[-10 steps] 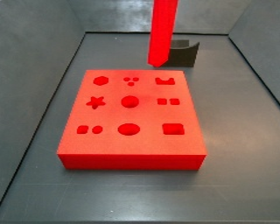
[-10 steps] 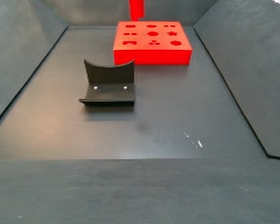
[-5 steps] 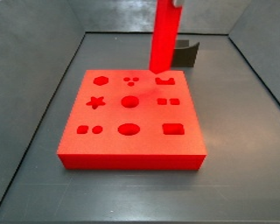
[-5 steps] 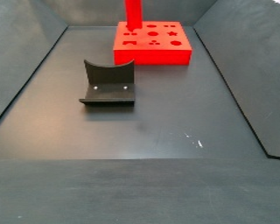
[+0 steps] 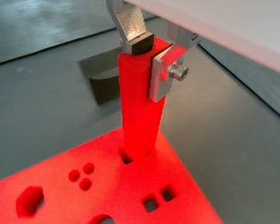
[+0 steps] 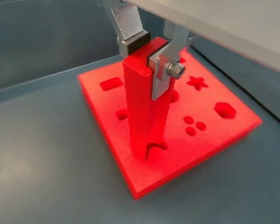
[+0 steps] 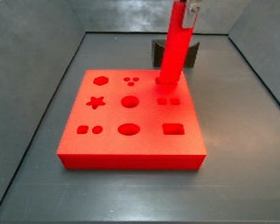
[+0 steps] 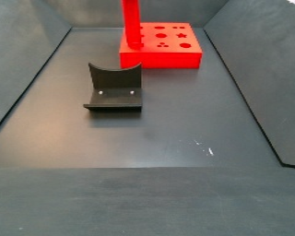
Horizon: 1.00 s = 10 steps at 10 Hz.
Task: Insert the arch object.
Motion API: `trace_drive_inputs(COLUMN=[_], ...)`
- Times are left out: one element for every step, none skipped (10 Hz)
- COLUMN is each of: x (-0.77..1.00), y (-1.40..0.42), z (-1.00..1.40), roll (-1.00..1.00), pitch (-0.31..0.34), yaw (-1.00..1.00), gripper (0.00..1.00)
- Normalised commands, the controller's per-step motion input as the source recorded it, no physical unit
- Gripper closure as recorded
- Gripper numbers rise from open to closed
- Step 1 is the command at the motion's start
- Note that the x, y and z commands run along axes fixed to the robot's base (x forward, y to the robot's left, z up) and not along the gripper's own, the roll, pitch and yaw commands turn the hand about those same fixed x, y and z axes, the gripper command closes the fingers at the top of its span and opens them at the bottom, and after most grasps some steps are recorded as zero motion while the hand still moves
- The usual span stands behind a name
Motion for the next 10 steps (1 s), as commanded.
trace_drive_inputs(x=[-0.11,-0.49,-0.09,-0.03,0.0,0.19,0.23,0.0,-0.18,-0.11], y=[0.0,0.0,0.04,0.0,0.0,0.0,0.07,0.11,0.12,0.01], z=[0.0,0.0,0.0,0.0,-0.17,-0.15,0.0,0.0,0.0,-0.02], roll=[-0.15,-0.13,-0.01,0.0,-0.05,-0.25,-0.38,-0.35,-0.11,-0.1], pitch=[-0.101,-0.13,-0.036,-0.001,-0.05,-0.159,-0.171,-0.167,-0.067,-0.086], yaw=[-0.89,-0.66,-0.09,-0.05,-0.07,-0.27,-0.54,-0.56,-0.31,-0.24], gripper=[1.0,1.0,1.0,1.0,1.0,1.0,1.0,1.0,1.0,1.0])
